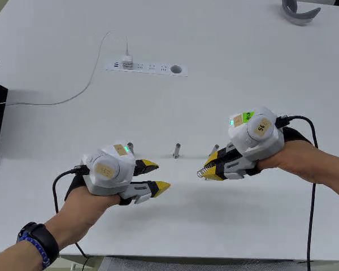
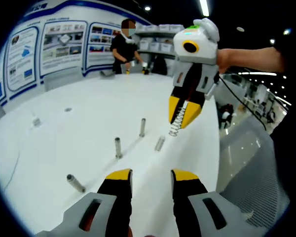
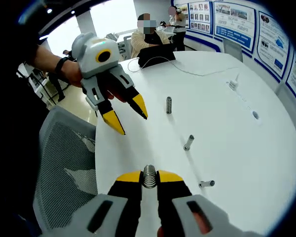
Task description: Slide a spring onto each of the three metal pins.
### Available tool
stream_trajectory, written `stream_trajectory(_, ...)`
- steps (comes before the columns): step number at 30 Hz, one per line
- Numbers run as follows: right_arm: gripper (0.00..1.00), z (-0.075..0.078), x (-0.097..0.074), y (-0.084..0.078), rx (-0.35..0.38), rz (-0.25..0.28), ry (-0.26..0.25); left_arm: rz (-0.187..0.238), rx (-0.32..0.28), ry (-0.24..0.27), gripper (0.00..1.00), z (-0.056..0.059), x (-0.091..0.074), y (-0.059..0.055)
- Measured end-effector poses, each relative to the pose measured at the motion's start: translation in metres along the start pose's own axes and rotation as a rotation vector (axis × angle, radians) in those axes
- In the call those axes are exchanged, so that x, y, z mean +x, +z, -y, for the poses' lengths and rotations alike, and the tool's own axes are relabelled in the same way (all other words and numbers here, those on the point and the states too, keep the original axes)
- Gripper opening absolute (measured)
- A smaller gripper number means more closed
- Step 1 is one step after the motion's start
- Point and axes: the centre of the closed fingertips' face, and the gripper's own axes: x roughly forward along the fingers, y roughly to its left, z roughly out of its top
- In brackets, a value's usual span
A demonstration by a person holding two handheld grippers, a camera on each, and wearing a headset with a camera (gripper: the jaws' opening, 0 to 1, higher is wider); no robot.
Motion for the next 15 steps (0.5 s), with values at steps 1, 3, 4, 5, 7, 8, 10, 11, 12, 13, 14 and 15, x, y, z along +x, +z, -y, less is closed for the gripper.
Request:
stream_trajectory(1, 0.13, 0.002, 0.000, -0.001, -0.002, -0.003, -0.003, 0.000, -0.002, 0.005, 0.33, -0.001, -0.001, -0.001)
stream_trajectory(3, 0.13, 0.005, 0.002, -0.003, 0.001, -0.019, -0.005, -0.005, -0.007, 0.018, 0.33, -0.004, -0.003, -0.004)
stream_trajectory(4, 0.13, 0.006, 0.002, -0.004, 0.000, -0.024, -0.004, -0.007, -0.010, 0.023, 0.34, -0.005, -0.004, -0.005)
stream_trajectory(5, 0.13, 0.008, 0.003, -0.004, -0.002, -0.027, -0.008, -0.011, -0.014, 0.032, 0.35, -0.006, -0.005, -0.008)
stream_trajectory(7, 0.13, 0.011, 0.004, -0.004, 0.001, -0.032, -0.012, -0.012, -0.024, 0.042, 0.36, -0.008, -0.007, -0.011)
stream_trajectory(8, 0.13, 0.014, 0.005, -0.005, 0.002, -0.035, -0.015, -0.012, -0.029, 0.046, 0.36, -0.009, -0.008, -0.011)
stream_trajectory(10, 0.13, 0.019, 0.007, -0.005, 0.003, -0.041, -0.023, -0.010, -0.039, 0.059, 0.37, -0.011, -0.009, -0.014)
stream_trajectory(11, 0.13, 0.021, 0.007, -0.005, 0.004, -0.042, -0.026, -0.009, -0.044, 0.063, 0.38, -0.012, -0.009, -0.015)
stream_trajectory(12, 0.13, 0.023, 0.008, -0.005, 0.006, -0.045, -0.029, -0.008, -0.050, 0.069, 0.38, -0.013, -0.010, -0.015)
stream_trajectory(13, 0.13, 0.025, 0.008, -0.005, 0.007, -0.047, -0.031, -0.007, -0.054, 0.073, 0.39, -0.013, -0.011, -0.016)
stream_trajectory(14, 0.13, 0.027, 0.009, -0.005, 0.006, -0.049, -0.033, -0.006, -0.057, 0.076, 0.39, -0.014, -0.012, -0.016)
stream_trajectory(15, 0.13, 0.030, 0.009, -0.005, 0.005, -0.052, -0.036, -0.004, -0.061, 0.081, 0.40, -0.015, -0.013, -0.017)
